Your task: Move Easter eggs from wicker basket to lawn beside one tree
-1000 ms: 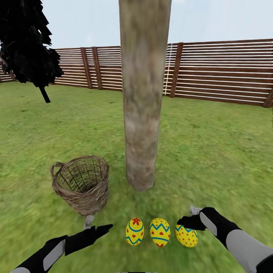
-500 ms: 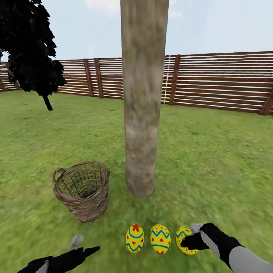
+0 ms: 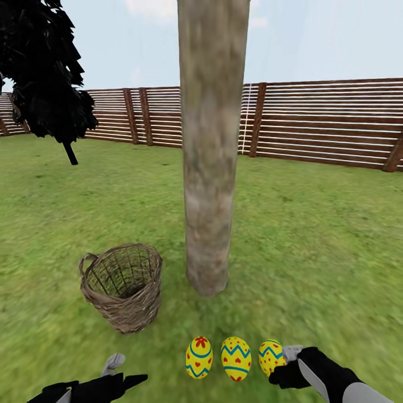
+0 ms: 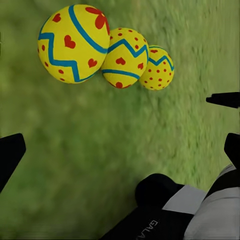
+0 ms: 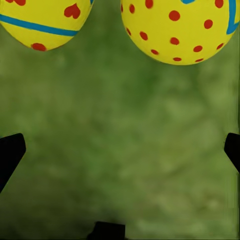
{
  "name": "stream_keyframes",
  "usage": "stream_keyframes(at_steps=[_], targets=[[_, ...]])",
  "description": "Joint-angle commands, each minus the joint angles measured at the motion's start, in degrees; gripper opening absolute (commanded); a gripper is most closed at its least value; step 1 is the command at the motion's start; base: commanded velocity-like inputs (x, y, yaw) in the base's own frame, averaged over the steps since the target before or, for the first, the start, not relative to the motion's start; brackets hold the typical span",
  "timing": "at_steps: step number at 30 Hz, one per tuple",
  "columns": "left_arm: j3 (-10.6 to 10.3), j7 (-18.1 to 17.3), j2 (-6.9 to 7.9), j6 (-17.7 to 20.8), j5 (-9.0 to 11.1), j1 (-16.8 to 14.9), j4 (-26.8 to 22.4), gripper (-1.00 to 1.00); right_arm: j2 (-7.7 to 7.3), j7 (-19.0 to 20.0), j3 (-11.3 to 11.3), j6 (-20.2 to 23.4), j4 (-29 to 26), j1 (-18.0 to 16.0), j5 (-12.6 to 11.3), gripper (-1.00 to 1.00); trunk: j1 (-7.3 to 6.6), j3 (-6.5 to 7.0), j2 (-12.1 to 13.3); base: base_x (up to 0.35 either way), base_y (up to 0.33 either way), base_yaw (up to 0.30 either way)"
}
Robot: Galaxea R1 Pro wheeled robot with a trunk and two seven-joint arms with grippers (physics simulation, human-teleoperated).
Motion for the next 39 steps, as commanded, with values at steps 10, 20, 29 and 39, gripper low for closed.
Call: stream_keyframes(at_steps=[10, 20, 29, 39], targets=[[-0.4, 0.1, 0.08, 0.6, -0.3, 0.0, 0.0, 1.0, -0.07, 0.1, 2.8, -1.5, 0.2, 1.1, 0.0, 1.0, -2.21, 1.75, 4.0, 0.0, 0.0, 0.0], [-0.4, 8.5, -0.11, 0.7, -0.4, 0.0, -0.5, 1.0, 0.07, 0.0, 2.8, -5.8, 4.6, 1.1, 0.0, 1.0, -4.41, 3.54, 8.0, 0.0, 0.0, 0.0], [-0.4, 18.5, -0.58, 0.7, -0.4, 0.0, -0.8, 1.0, 0.58, -0.2, 2.9, -11.1, 10.8, 1.2, 0.0, 1.0, -6.39, 5.16, 11.6, 0.0, 0.0, 0.0], [-0.4, 33.3, -1.69, 0.7, -0.4, 0.0, -0.3, 1.0, 2.1, -0.6, 2.8, -19.5, 17.9, 1.2, 0.2, 1.0, -8.58, 6.95, 15.6, 0.0, 0.0, 0.0]])
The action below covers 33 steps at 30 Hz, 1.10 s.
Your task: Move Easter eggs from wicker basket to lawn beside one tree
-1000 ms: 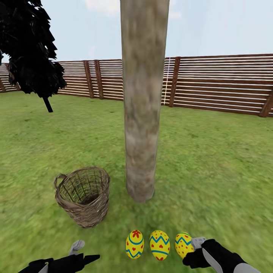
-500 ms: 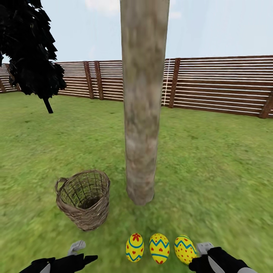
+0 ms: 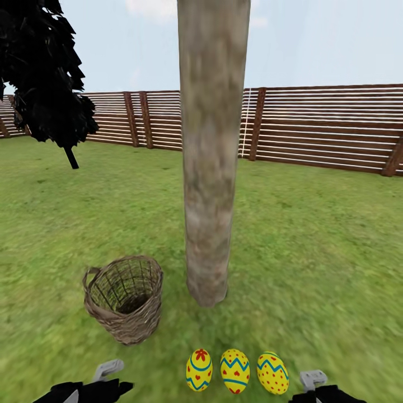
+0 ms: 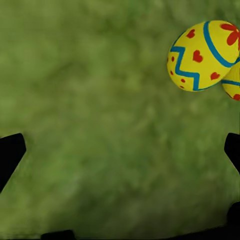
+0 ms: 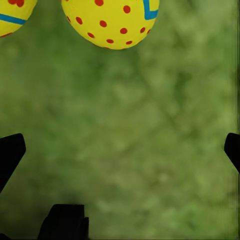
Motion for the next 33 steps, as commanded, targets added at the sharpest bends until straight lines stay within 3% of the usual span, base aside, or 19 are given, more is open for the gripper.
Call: stream_keyframes(at_steps=[1, 3, 4, 8, 11, 17, 24, 33], targets=[[-0.2, 1.4, 0.01, 0.4, 0.5, 0.0, 0.0, 1.0, -0.03, 0.1, 0.4, 0.1, 0.1, 0.0, -0.5, 1.0, -0.23, 0.14, 0.4, 0.0, 0.0, 0.0], [-0.2, 4.5, -0.07, 0.4, 0.5, 0.0, 0.1, 1.0, -0.02, 0.1, 0.4, -0.1, 0.4, 0.0, -0.5, 1.0, -0.67, 0.49, 1.2, 0.0, 0.0, 0.0], [-0.2, 7.7, -0.16, 0.4, 0.6, 0.0, 0.1, 1.0, -0.02, 0.0, 0.4, -0.2, 0.7, 0.0, -0.5, 1.0, -0.89, 0.67, 1.6, 0.0, 0.0, 0.0], [-0.2, 11.9, -1.13, 0.3, 0.6, 0.4, 0.8, 1.0, 0.03, 0.0, 0.4, -3.2, 2.5, 0.1, -0.7, 1.0, -1.77, 1.39, 3.2, 0.0, 0.0, 0.0], [-0.2, 12.5, -2.5, 0.0, 0.6, 1.2, 2.8, 1.0, 0.06, -0.1, 0.4, -6.3, 3.4, 1.1, -0.7, 1.0, -2.43, 1.93, 4.4, 0.0, 0.0, 0.0], [-0.1, 12.7, -4.12, -8.8, 0.8, 1.5, 10.5, 1.0, 0.49, -0.1, 0.4, -7.8, 3.8, 3.3, -0.5, 1.0, -3.75, 3.01, 6.8, 0.0, 0.0, 0.0], [-0.1, 12.7, -4.58, -9.9, 0.8, 3.3, 12.7, 1.0, 1.18, -0.1, 0.4, -7.8, 3.8, 3.7, -0.5, 1.0, -5.29, 4.26, 9.6, 0.0, 0.0, 0.0], [0.0, 12.7, -4.25, -14.2, 0.9, 6.9, 12.9, 1.0, 1.06, -0.1, 0.3, -8.0, 3.9, 5.5, -0.7, 1.0, -7.26, 5.88, 13.2, 0.0, 0.0, 0.0]])
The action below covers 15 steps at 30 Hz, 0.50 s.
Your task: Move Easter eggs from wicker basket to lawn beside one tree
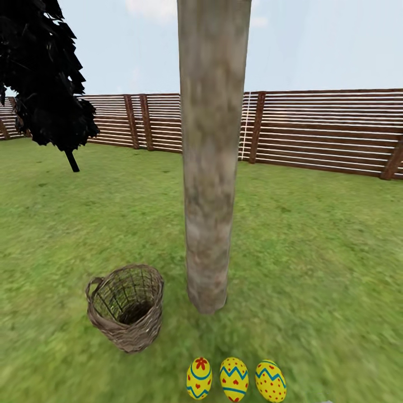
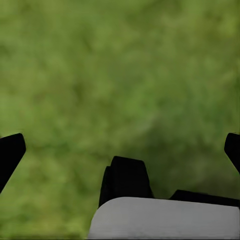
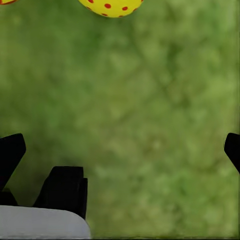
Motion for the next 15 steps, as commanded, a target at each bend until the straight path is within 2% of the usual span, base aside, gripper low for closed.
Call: stream_keyframes(at_steps=[1, 3, 6, 10, 15], targets=[[-0.4, -0.4, -0.02, 0.0, 0.6, 0.0, 0.2, 1.0, -0.02, 0.2, 0.5, 0.0, 0.0, 0.1, -0.6, 1.0, -0.23, 0.14, 0.4, 0.0, 0.0, 0.0], [-0.4, -0.4, -0.09, -0.1, 0.6, 0.3, 0.2, 1.0, 0.04, 0.1, 0.5, -2.6, 0.3, 0.7, -0.6, 1.0, -0.67, 0.5, 1.2, 0.0, 0.0, 0.0], [-0.4, -0.4, -0.68, -0.1, 0.6, 1.4, 0.3, 1.0, 0.14, -0.9, 0.5, -3.9, 0.8, 1.6, -0.6, 1.0, -1.33, 1.04, 2.4, 0.0, 0.0, 0.0], [-0.4, -0.3, -1.69, -0.1, 0.5, 2.4, 0.3, 1.0, 0.47, -2.1, 0.6, -4.4, 0.9, 3.4, -0.9, 1.0, -2.21, 1.76, 4.0, 0.0, 0.0, 0.0], [-0.4, -0.3, -2.11, -0.1, 0.5, 3.6, 0.3, 1.0, 0.91, -2.3, 0.6, -4.4, 1.0, 5.5, -0.9, 1.0, -3.31, 2.65, 6.0, 0.0, 0.0, 0.0]])
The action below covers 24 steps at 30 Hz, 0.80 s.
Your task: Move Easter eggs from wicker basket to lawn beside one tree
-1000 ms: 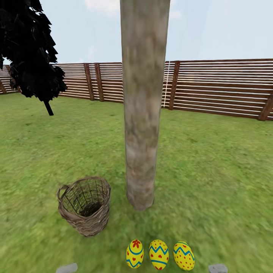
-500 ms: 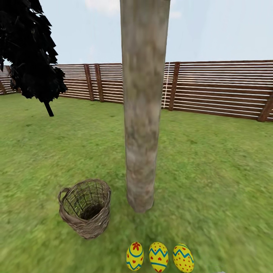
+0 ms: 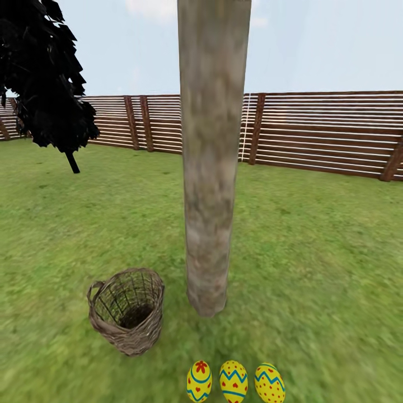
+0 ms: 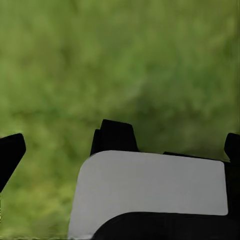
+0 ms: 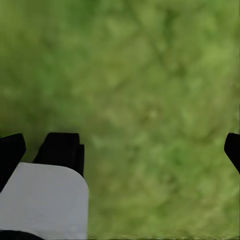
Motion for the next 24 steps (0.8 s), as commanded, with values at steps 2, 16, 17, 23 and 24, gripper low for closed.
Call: stream_keyframes(at_steps=[2, 16, 17, 23, 24], targets=[[-0.4, -0.4, -0.09, 0.0, 0.6, 0.4, 0.1, 1.0, 0.17, 0.3, 0.4, -0.1, 0.1, 1.1, -0.6, 1.0, -0.45, 0.32, 0.8, 0.0, 0.0, 0.0], [-0.4, -0.4, -1.33, -0.1, 0.5, 1.7, 0.1, 1.0, 0.2, 0.2, 0.4, -0.2, 0.1, 1.7, -0.3, 1.0, -3.53, 2.84, 6.4, 0.0, 0.0, 0.0], [-0.4, -0.5, -1.35, -0.1, 0.5, 1.7, 0.1, 1.0, 0.19, 0.2, 0.4, -0.2, 0.1, 1.7, -0.3, 1.0, -3.75, 3.02, 6.8, 0.0, 0.0, 0.0], [-0.4, -0.5, -1.41, -0.1, 0.6, 2.4, 0.1, 1.0, 0.21, 0.2, 0.4, -0.2, 0.0, 1.7, -0.4, 1.0, -5.07, 4.09, 9.2, 0.0, 0.0, 0.0], [-0.4, -0.4, -1.4, -0.1, 0.6, 2.5, 0.1, 1.0, 0.21, 0.2, 0.4, -0.2, 0.0, 1.7, -0.4, 1.0, -5.28, 4.27, 9.6, 0.0, 0.0, 0.0]])
